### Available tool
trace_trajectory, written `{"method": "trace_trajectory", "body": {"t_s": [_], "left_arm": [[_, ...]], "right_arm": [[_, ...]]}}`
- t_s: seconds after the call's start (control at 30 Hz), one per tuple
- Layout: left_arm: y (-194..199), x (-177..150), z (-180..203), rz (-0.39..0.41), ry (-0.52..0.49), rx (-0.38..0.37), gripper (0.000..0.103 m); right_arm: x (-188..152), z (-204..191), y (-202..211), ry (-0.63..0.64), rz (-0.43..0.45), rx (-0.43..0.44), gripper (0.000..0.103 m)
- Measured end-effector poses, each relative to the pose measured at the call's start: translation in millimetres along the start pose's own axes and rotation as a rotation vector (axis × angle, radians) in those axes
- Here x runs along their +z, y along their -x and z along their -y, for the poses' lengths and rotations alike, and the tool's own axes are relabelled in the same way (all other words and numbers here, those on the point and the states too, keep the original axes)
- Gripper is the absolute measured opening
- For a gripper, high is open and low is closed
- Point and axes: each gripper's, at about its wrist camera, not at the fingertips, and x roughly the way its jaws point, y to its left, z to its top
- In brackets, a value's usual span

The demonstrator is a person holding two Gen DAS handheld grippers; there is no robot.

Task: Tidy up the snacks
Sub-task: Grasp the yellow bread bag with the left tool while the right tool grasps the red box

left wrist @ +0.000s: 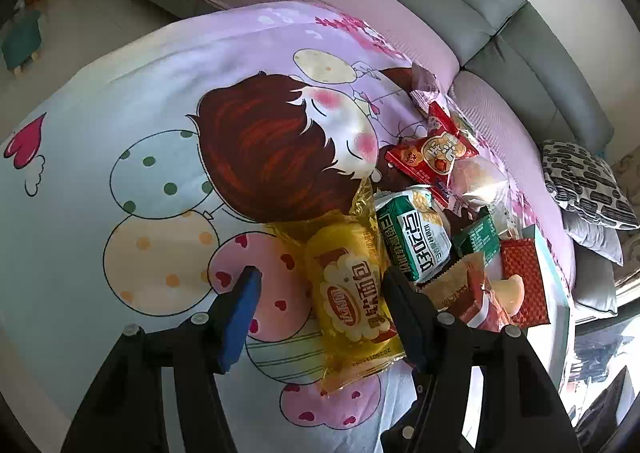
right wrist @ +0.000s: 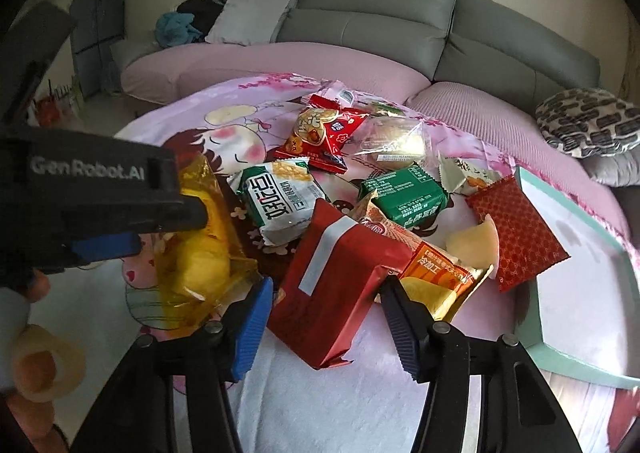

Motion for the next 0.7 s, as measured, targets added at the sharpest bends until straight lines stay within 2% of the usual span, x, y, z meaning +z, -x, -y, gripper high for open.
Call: {"method": "trace_trajectory", "body": {"t_s": [0.37,0.53,0.63,0.7], "left_arm": [[-5.9,-1.4,3.4,-0.018,-0.015,-0.020,0.067],[-14.4,-6.9,15.1,-0.028,-0.061,-0.003,0.067],[-14.7,-7.9,18.8,-0.024,-0.081,0.007,0.064],[-14.5,-8.5,20.7,-0.022,-0.091,0.006,0.059]], "right_arm": [[-3.4,24.7,3.2,-0.060,-0.031,-0.045,0.059],[-6.2,33.7,3.8,-0.096,-0.050,-0.027,0.058],[-8.3,38.9,5.9,-0.106,-0.062,-0.029,0.055],[-10.5,45.8,8.1,-0.134,-0.074,-0.013,0.053]]}}
